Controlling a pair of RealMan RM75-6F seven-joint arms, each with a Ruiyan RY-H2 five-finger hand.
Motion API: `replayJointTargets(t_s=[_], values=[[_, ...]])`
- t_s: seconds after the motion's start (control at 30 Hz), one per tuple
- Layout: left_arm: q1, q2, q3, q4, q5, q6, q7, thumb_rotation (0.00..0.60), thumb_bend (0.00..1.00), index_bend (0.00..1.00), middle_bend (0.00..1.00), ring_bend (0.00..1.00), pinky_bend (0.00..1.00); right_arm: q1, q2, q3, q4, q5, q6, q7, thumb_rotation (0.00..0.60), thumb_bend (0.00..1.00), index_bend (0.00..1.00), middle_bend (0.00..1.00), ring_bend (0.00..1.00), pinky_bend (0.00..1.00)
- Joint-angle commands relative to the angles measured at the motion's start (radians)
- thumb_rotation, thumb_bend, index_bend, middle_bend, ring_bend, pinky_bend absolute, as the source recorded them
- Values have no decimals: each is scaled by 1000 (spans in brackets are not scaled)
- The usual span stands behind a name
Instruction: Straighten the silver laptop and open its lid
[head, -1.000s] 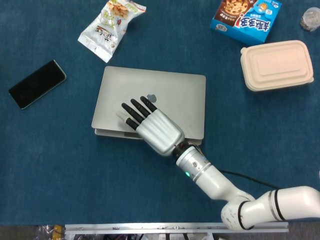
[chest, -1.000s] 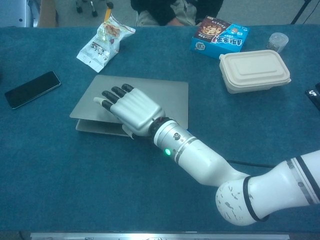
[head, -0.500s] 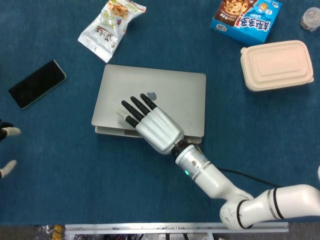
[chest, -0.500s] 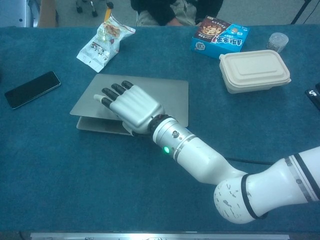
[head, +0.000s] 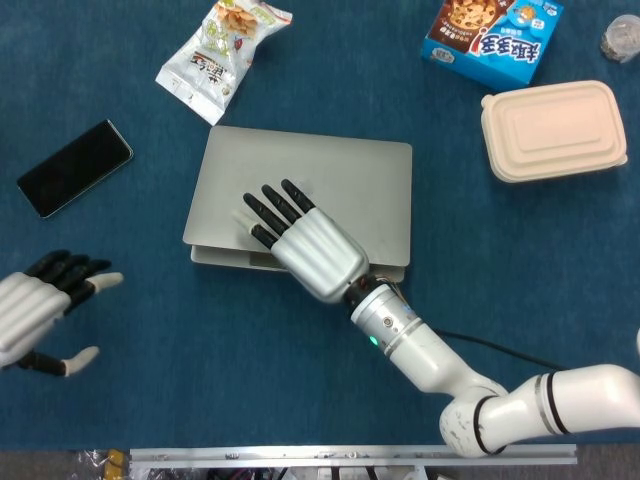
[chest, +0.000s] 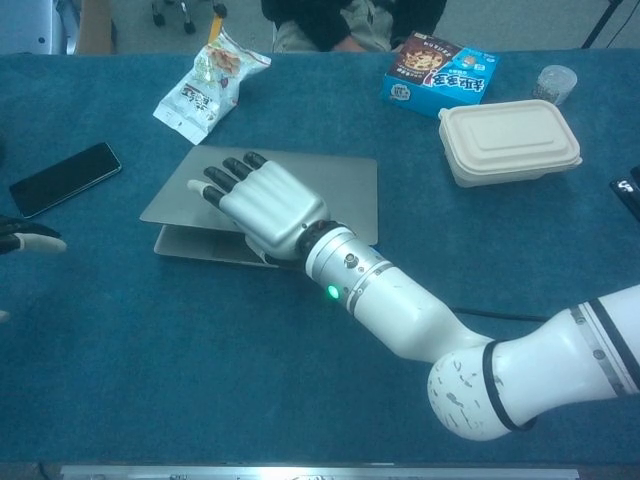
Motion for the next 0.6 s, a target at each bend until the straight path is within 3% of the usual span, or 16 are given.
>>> replayJointTargets(t_s=[0.03,0.6], values=[[-14,-13,1,-10,4,-10,10,333,342,51,22,0,0,4,3,2,-3,2,2,-4,600,452,1,45,0,107],[-100,-95,-9,-34,-8,-58,46,321,342,16,0,0,0,29,28,11,-20,25,20,-35,600,453,0,45,0,106]])
